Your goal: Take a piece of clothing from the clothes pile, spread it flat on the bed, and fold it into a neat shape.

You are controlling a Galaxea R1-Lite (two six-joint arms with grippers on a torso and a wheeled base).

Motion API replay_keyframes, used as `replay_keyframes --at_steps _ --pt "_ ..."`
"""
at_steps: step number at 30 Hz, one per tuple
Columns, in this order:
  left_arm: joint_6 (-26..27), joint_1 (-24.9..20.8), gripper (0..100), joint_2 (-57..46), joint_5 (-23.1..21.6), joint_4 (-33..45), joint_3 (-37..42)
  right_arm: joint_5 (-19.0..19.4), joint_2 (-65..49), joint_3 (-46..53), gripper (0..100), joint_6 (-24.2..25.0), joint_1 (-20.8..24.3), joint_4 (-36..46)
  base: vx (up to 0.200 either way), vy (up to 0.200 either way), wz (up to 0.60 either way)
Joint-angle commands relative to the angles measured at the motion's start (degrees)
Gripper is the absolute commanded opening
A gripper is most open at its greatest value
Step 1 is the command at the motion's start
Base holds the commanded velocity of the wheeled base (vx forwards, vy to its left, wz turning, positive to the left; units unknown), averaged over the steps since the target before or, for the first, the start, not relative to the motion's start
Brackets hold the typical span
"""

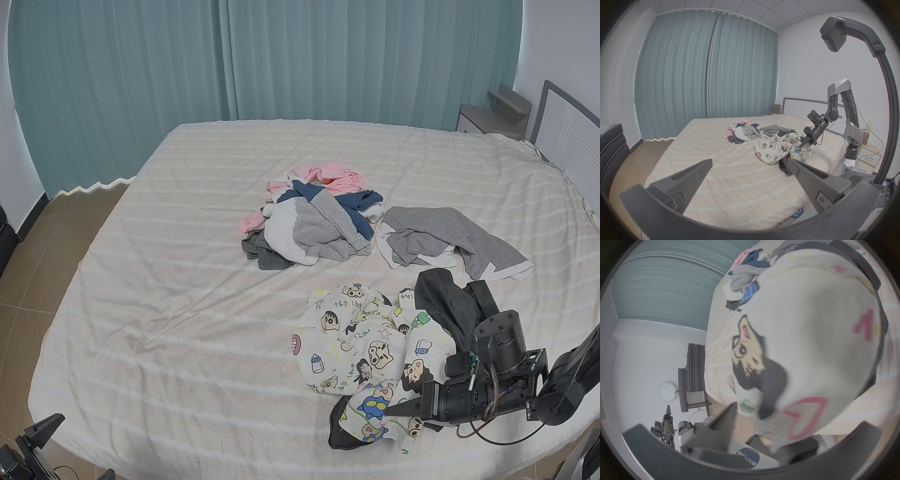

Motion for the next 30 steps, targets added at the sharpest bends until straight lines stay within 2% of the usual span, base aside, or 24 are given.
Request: replay_keyframes --at_steps 1,6,10,12,17,21,22,23,26,28,30 --pt "0.15 -0.08 100 2.21 -0.23 -0.16 -0.92 0.18 -8.64 1.68 0 -0.02 0.13 0.09 0.0 0.0 0.0" --pt "0.15 -0.08 100 5.11 -0.66 -0.34 -1.88 0.1 -15.93 2.3 0 -0.02 0.57 0.35 0.0 0.0 0.0" --pt "1.12 -0.61 100 9.68 -2.25 -0.43 -4.43 -0.34 -23.66 1.42 0 -0.11 2.86 1.14 0.0 0.0 0.0" --pt "3.84 -0.7 100 13.82 -4.0 -0.43 -5.4 -0.26 -26.3 -0.34 0 -0.2 3.91 1.58 0.0 0.0 0.0" --pt "10.17 -1.31 100 24.98 -4.71 -0.87 -7.68 -0.26 -28.76 -5.61 0 -0.46 5.49 2.73 0.0 0.0 0.0" --pt "11.49 -10.8 100 36.32 -4.53 -2.98 -9.88 0.01 -28.59 -12.56 0 -1.34 5.58 5.27 0.0 0.0 0.0" --pt "11.49 -10.8 100 36.32 -4.53 -2.98 -9.88 0.01 -28.59 -12.56 0 -1.34 5.58 5.27 0.0 0.0 0.0" --pt "11.32 -17.22 100 43.35 -3.48 -5.26 -10.67 0.18 -28.32 -15.98 0 -1.78 6.55 7.47 0.0 0.0 0.0" --pt "10.79 -22.93 100 51.61 -1.81 -9.48 -11.73 0.27 -27.97 -18.97 0 -2.31 8.22 8.97 0.0 0.0 0.0" --pt "9.21 -28.29 100 60.4 -1.19 -15.9 -11.9 0.27 -27.18 -21.35 0 -3.54 9.45 9.4 0.0 0.0 0.0" --pt "8.42 -29.96 100 63.21 -1.19 -18.71 -11.9 0.27 -26.92 -22.05 0 -4.07 10.07 9.4 0.0 0.0 0.0"
